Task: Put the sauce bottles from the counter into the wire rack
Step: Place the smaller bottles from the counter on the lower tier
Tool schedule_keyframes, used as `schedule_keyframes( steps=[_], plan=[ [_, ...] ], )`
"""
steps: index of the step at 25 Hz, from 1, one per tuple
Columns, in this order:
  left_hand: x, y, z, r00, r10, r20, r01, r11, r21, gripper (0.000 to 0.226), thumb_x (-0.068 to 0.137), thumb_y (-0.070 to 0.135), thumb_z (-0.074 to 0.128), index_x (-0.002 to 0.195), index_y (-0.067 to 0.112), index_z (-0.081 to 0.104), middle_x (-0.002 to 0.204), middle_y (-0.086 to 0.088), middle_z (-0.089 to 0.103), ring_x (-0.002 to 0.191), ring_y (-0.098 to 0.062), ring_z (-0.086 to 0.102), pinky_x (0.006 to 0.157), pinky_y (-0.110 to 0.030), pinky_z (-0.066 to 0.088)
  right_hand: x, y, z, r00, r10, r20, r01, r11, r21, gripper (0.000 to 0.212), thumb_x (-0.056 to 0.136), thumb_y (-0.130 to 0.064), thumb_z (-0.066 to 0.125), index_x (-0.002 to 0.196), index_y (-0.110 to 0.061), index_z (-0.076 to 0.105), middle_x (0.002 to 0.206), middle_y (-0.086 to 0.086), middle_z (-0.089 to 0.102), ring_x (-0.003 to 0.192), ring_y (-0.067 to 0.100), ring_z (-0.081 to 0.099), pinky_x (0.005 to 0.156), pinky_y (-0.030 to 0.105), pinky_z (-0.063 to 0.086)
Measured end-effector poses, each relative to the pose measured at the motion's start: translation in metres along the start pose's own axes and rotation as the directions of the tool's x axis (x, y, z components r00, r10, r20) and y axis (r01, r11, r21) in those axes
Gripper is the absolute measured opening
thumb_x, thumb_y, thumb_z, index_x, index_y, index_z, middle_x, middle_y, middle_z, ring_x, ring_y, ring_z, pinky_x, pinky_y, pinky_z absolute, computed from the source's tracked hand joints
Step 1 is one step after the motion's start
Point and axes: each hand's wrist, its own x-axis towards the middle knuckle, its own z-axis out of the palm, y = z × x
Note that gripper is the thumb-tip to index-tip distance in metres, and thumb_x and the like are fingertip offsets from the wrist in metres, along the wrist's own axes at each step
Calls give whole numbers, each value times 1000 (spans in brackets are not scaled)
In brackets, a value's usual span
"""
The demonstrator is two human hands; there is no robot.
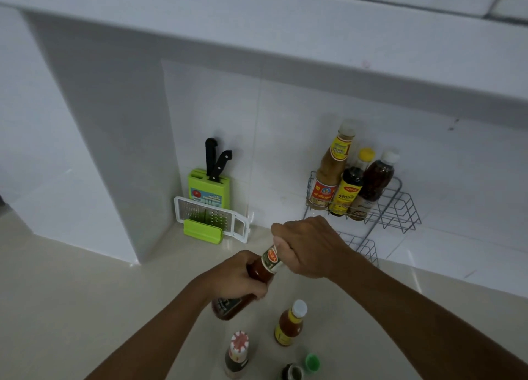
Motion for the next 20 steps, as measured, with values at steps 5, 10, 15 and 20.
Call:
schedule_keyframes(
  steps=[5, 10, 15, 20],
  plan=[
    [10, 28, 21, 907, -30, -419, 214, 892, 399, 15, 60, 45, 66, 67, 37, 56, 76, 5, 69, 74, -19, 64, 71, -32, 52, -13, 11, 15, 919, 393, -30, -392, 919, 33, 44, 86, -46, 10, 79, -20, 44, 68, 5, 50, 62, 26, 49, 60, 32, 31],
    [20, 33, 17, 973, -69, -218, 122, 964, 237, 11, 60, 33, 70, 67, 29, 63, 69, 3, 69, 67, -18, 67, 68, -38, 56, -23, 21, 2, 949, 315, 11, -311, 929, 202, 38, 97, -46, 24, 89, -21, 52, 69, 1, 60, 60, 23, 56, 55, 32, 39],
    [25, 36, 12, 997, -36, -67, 42, 995, 87, 8, 61, 20, 70, 68, 18, 65, 64, -2, 66, 60, -18, 63, 71, -44, 60, -16, 7, -8, 918, 396, -30, -389, 911, 135, 39, 94, -40, 23, 106, -20, 54, 83, 7, 66, 73, 29, 62, 65, 37, 43],
    [28, 37, 39, 842, 146, -520, 179, 834, 523, 17, 65, 46, 62, 81, 38, 60, 75, 5, 70, 72, -20, 65, 67, -30, 53, -26, 6, 3, 811, 585, -15, -576, 803, 149, 43, 97, -42, 25, 96, -14, 57, 78, 6, 57, 73, 25, 56, 65, 34, 39]
  ],
)
